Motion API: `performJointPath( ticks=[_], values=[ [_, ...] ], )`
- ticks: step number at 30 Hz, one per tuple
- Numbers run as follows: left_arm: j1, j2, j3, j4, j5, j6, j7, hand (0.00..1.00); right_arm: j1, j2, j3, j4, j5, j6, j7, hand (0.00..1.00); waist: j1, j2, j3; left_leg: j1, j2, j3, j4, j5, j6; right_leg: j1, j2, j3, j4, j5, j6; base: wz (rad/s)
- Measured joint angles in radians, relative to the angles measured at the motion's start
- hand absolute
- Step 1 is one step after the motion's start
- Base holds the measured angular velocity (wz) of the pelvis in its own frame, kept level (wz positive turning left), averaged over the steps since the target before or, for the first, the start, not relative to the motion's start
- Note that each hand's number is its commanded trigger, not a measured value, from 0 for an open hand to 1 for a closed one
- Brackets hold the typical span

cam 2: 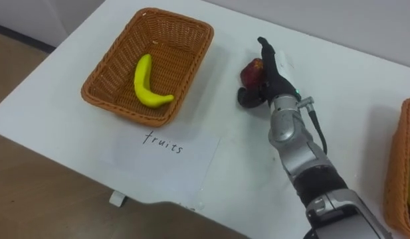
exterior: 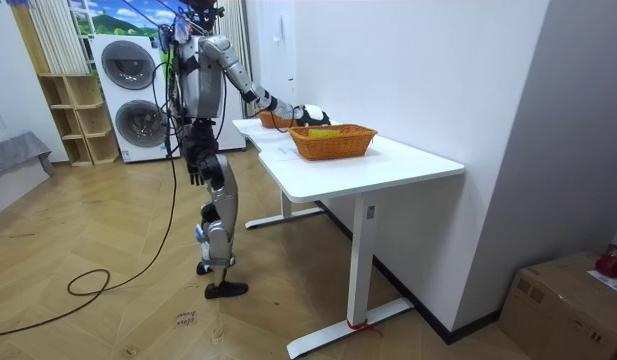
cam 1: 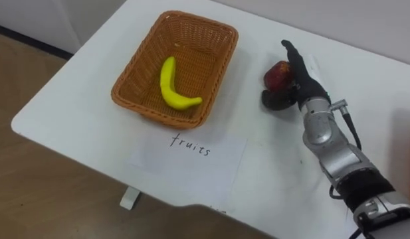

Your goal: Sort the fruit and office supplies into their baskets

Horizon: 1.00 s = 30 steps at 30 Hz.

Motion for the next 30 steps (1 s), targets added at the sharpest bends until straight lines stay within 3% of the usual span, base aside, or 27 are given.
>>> performJointPath(
  ticks=[5,10,11,12,13,30],
  values=[
    [-0.001,0.007,0.0,0.001,0.0,0.001,0.002,0.0,-0.003,-0.007,0.011,-0.008,-0.022,-0.007,-0.001,0.0,0.002,-0.013,0.0061,-0.003,0.002,0.004,-0.007,0.003,-0.003,-0.007,0.003,0.0,-0.001,0.001,-0.001,0.0],
    [-0.002,0.007,0.0,0.0,0.0,0.001,0.004,0.0,-0.003,-0.006,0.011,-0.013,-0.041,-0.007,0.002,0.0,0.003,-0.013,0.0063,-0.007,0.004,0.003,-0.008,0.003,-0.003,-0.009,0.004,-0.002,-0.002,0.001,-0.002,0.0],
    [-0.002,0.007,0.0,0.0,0.0,0.001,0.005,0.0,-0.003,-0.006,0.011,-0.013,-0.041,-0.007,0.003,0.12,0.003,-0.014,0.0061,-0.006,0.004,0.003,-0.008,0.003,-0.003,-0.009,0.005,-0.002,-0.003,0.001,-0.002,0.0],
    [-0.002,0.007,0.0,0.0,0.0,0.001,0.006,0.0,-0.003,-0.006,0.011,-0.013,-0.041,-0.007,0.003,0.64,0.003,-0.014,0.0061,-0.005,0.004,0.004,-0.008,0.003,-0.003,-0.009,0.005,-0.002,-0.003,0.001,-0.002,0.0],
    [-0.002,0.007,0.0,-0.001,0.0,0.001,0.006,0.0,-0.003,-0.007,0.011,-0.012,-0.041,-0.007,0.003,1.0,0.003,-0.013,0.006,-0.005,0.004,0.004,-0.008,0.003,-0.004,-0.009,0.005,-0.004,-0.003,0.001,-0.002,0.0],
    [-0.006,0.007,-0.028,0.012,-0.001,0.006,0.0,0.0,-0.025,-0.035,0.037,0.028,-0.073,0.002,-0.012,1.0,0.035,-0.009,0.007,-0.001,0.007,0.007,-0.012,0.003,-0.005,-0.007,0.005,-0.014,-0.004,0.002,-0.003,0.0]
  ],
)
